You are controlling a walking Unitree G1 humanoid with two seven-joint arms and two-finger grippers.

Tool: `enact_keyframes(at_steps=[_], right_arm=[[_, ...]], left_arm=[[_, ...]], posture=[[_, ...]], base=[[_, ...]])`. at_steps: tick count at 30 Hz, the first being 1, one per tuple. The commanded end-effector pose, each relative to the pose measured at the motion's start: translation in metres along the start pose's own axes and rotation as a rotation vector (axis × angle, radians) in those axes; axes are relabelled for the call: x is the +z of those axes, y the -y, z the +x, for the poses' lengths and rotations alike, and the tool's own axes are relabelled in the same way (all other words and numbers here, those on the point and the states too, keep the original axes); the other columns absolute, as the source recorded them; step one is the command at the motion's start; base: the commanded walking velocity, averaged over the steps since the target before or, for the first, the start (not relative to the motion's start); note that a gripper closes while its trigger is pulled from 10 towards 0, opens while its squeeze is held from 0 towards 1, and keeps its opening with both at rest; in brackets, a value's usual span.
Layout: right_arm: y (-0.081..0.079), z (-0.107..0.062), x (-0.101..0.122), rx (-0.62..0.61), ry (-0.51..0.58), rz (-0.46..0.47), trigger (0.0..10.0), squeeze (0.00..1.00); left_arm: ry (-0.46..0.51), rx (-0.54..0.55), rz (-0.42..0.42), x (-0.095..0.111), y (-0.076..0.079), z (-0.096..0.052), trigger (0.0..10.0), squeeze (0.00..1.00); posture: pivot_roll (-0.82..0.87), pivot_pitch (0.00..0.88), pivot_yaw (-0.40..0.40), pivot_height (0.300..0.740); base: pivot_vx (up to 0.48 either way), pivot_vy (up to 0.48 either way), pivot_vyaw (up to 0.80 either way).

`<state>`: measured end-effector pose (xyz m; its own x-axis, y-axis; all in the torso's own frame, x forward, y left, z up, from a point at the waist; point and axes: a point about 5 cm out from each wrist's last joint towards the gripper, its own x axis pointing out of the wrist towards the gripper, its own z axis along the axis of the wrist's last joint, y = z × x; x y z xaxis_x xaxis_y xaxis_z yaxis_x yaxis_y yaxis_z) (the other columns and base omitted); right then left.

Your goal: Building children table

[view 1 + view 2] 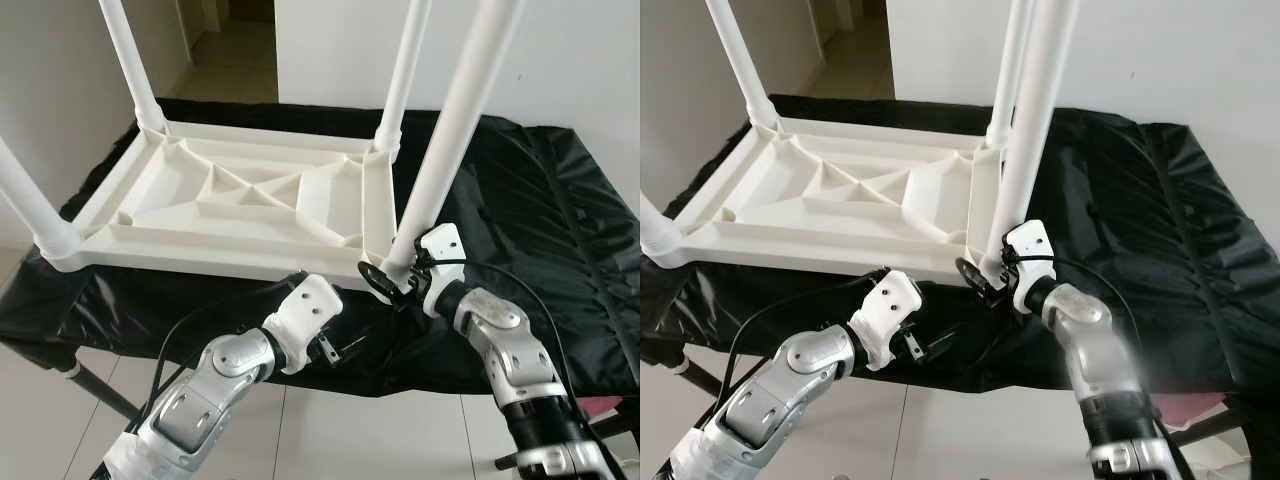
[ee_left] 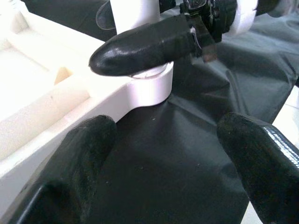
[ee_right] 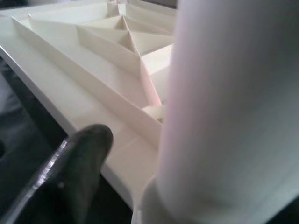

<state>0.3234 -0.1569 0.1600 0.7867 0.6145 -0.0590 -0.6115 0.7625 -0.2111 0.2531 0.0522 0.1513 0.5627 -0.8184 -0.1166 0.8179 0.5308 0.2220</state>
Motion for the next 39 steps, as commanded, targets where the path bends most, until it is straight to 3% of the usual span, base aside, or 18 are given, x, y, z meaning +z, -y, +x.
enact_keyframes(at_steps=[1, 2, 3, 16, 17, 32, 34, 36, 38, 39], right_arm=[[0.000, 0.002, -0.007, 0.027, -0.031, -0.017, 4.9, 0.00], [0.001, 0.003, -0.008, 0.032, -0.033, -0.024, 4.9, 0.00], [0.001, 0.004, -0.008, 0.044, -0.034, -0.020, 0.0, 0.00], [0.000, 0.007, -0.017, 0.073, -0.040, -0.008, 0.0, 0.00], [0.000, 0.006, -0.016, 0.060, -0.032, 0.010, 10.0, 0.00], [-0.016, 0.007, -0.007, -0.232, -0.021, 0.147, 10.0, 0.00], [-0.019, 0.008, -0.007, -0.358, -0.013, 0.169, 10.0, 0.00], [-0.021, 0.008, -0.007, -0.405, -0.011, 0.177, 10.0, 0.00], [-0.026, 0.006, -0.006, -0.597, -0.005, 0.216, 10.0, 0.00], [-0.026, 0.006, -0.006, -0.597, -0.005, 0.216, 10.0, 0.00]], left_arm=[[-0.010, -0.048, 0.001, 0.000, 0.001, -0.001, 10.0, 0.00], [-0.010, -0.048, 0.001, 0.000, 0.001, -0.001, 10.0, 0.00], [-0.009, -0.046, 0.001, 0.000, 0.001, -0.001, 10.0, 0.00], [-0.007, -0.034, -0.005, -0.001, 0.002, -0.001, 10.0, 0.00], [-0.007, -0.033, -0.007, -0.001, 0.002, -0.001, 10.0, 0.00], [-0.004, -0.049, -0.009, -0.001, 0.005, 0.001, 10.0, 0.00], [-0.003, -0.052, -0.009, -0.001, 0.005, 0.002, 10.0, 0.00], [-0.003, -0.053, -0.010, -0.002, 0.005, 0.002, 10.0, 0.00], [-0.006, -0.054, -0.012, -0.003, 0.005, 0.002, 10.0, 0.00], [-0.006, -0.054, -0.012, -0.003, 0.005, 0.002, 10.0, 0.00]], posture=[[-0.02, 0.084, 0.003, 0.740], [-0.02, 0.084, 0.003, 0.740], [-0.02, 0.085, 0.000, 0.740], [-0.01, 0.087, -0.007, 0.740], [-0.01, 0.088, -0.010, 0.740], [-0.03, 0.080, -0.006, 0.740], [-0.03, 0.079, -0.009, 0.740], [-0.03, 0.078, -0.009, 0.740], [-0.03, 0.078, -0.009, 0.740], [-0.03, 0.078, -0.009, 0.740]], base=[[0.000, 0.000, 0.00], [0.000, 0.000, 0.00], [0.000, 0.000, 0.00], [0.000, 0.000, 0.00], [0.000, 0.000, 0.00], [0.000, 0.000, 0.00], [0.000, 0.000, 0.00], [0.000, 0.000, 0.00], [0.000, 0.000, 0.00], [0.000, 0.000, 0.00]])
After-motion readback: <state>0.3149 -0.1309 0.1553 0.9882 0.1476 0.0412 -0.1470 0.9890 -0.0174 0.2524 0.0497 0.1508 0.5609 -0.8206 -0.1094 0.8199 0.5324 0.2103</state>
